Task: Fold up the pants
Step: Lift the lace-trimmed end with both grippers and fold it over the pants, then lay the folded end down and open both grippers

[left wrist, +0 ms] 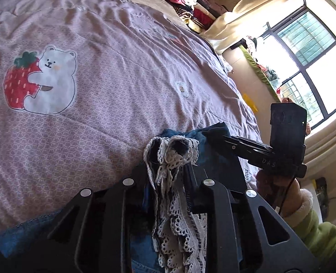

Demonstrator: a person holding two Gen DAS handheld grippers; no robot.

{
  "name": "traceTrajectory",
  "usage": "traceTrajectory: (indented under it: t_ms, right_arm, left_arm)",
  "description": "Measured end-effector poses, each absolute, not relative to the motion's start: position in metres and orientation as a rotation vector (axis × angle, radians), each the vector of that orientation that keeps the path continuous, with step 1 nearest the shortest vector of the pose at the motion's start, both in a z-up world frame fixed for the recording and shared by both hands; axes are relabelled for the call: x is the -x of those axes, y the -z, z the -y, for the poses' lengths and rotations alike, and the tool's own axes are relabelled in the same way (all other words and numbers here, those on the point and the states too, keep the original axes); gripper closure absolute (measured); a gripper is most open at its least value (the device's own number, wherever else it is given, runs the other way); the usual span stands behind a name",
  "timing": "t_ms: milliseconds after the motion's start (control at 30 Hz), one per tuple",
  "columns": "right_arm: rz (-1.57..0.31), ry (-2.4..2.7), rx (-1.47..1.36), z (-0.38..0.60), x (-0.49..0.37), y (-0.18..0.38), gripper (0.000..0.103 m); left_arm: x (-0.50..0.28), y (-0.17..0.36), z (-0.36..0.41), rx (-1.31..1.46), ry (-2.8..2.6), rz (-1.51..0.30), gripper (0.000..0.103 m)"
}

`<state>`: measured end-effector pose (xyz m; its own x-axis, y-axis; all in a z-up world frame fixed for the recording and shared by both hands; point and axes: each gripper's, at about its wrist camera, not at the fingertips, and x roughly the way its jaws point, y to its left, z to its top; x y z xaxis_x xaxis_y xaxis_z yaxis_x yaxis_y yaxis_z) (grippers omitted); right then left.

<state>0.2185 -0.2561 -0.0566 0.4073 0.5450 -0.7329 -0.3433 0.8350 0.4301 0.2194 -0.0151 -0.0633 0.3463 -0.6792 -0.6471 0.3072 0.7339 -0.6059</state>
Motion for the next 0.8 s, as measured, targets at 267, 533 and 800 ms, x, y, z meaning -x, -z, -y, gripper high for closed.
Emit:
traceTrajectory:
  t_ms: [267, 533, 800]
  right_arm:
    - [-0.893, -0.536, -0.279, 0.280, -0.178, 0.019, 0.044]
    - [-0.867, -0.554, -0.161, 0.269, -0.107, 0.010, 0.033]
    - [-0.894, -0.539, -0.147, 0.261, -0.067, 0.025, 0.029]
  left_arm:
    - [-0.194, 0.036, -0.003, 0.397, 0.603, -0.976, 0.065]
    - [-0.143, 0.013, -0.015, 0.386, 0.520, -0.941, 0.052]
    - [-0.091, 0.017, -0.003, 0.340, 0.481, -0.972, 0.050]
